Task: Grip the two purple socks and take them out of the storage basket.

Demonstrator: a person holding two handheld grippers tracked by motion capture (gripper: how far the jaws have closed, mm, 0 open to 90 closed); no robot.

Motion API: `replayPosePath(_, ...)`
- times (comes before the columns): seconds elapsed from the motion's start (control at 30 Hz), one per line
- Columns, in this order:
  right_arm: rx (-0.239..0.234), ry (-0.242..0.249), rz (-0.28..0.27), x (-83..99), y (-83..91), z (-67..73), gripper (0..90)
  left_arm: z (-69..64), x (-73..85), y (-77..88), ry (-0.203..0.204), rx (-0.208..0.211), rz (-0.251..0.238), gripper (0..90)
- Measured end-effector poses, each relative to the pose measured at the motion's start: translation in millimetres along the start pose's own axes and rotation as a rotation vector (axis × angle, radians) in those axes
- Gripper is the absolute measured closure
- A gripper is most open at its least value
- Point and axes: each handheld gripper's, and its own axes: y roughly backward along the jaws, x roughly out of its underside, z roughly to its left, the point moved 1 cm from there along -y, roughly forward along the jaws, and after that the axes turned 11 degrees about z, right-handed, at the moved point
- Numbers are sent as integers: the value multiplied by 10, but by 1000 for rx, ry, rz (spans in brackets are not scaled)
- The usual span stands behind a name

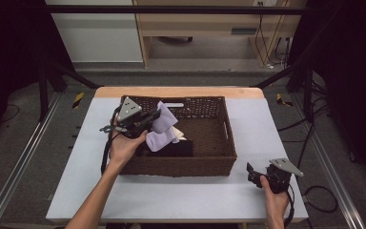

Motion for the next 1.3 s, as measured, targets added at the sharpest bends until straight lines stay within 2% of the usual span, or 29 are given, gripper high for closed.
replayPosePath(0.13, 2, -1, -1, 1, 2, 1, 43, -41, -21, 125, 3, 27, -33, 851)
replayPosePath(0.3, 2, -8, 0, 2, 8, 2, 43, -88, -46, 217, 0, 38, -54, 852)
replayPosePath(0.7, 2, -6, -4, 3, 9, 0, 43, -271, -35, 583, -40, 82, -102, 852)
replayPosePath(1.0, 1, -5, -8, 5, 11, -3, 42, -410, 108, 878, -86, 116, -115, 851)
replayPosePath(1.3, 5, -6, -9, 6, 14, 0, 42, -462, 310, 1021, -89, 134, -113, 851)
